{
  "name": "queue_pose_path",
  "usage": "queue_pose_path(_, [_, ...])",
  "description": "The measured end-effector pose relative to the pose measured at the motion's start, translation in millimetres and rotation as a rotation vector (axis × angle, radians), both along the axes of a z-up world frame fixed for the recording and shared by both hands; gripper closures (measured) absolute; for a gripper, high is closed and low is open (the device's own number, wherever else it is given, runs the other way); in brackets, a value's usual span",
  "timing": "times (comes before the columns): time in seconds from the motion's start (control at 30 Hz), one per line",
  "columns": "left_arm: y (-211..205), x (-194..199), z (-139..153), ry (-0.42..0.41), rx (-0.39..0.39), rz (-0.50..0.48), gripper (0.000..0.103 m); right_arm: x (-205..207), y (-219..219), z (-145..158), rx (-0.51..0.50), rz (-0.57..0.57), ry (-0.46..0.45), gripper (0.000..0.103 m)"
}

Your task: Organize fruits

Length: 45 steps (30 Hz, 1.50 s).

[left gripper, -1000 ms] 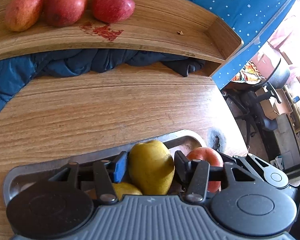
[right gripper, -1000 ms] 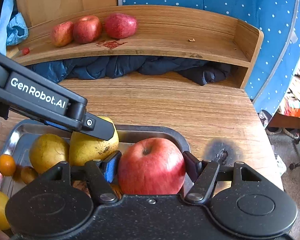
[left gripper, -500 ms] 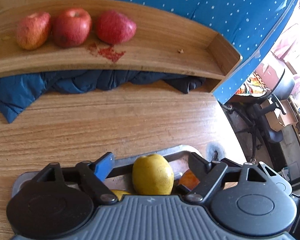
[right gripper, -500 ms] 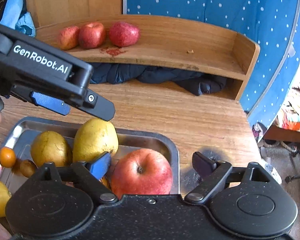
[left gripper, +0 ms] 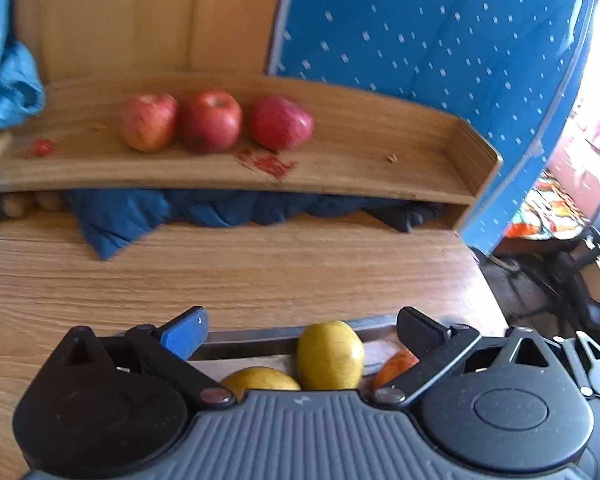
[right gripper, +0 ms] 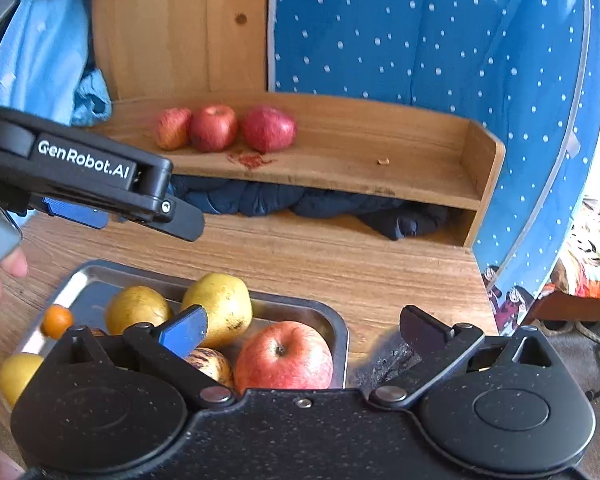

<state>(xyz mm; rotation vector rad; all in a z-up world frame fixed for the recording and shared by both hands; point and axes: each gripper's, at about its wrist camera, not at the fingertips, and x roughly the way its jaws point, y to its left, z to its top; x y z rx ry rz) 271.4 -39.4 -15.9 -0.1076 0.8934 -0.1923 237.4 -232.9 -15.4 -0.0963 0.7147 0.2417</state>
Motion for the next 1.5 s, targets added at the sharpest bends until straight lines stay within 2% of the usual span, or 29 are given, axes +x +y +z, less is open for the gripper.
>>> queue_pose_path(0.2, [5.5,-29.3,10.2,-0.059,0.035,0.085,0.001,-18.3,-5.8,12.1,0.026,0.039,-0.036,0.001])
queue_pose_path(0.53, [8.7,-98.3,18.2,-0.080,0.063,0.205,0.001,-61.1,-13.5,23.5,0.046,0.097,-0.067,0.001])
queue_pose_path(0.87, [30.3,-176.5,27.2,-0.096,0.104,0.317,0.001,-114.5,-10.4,30.9,0.094,0.174,-0.108,0.001])
queue_pose_path(1.2, [46.0,-222.6,22.0,-0.088,0.122,0.345,0.001,-145.4,-2.4,29.3,0.106,0.192,-0.069,0.001])
queue_pose_path(1.5, [59.8,-232.7,8.6,-0.070,0.118,0.301,0.001,-154.4,5.7,19.4,0.101,0.141,-0.011,0.001])
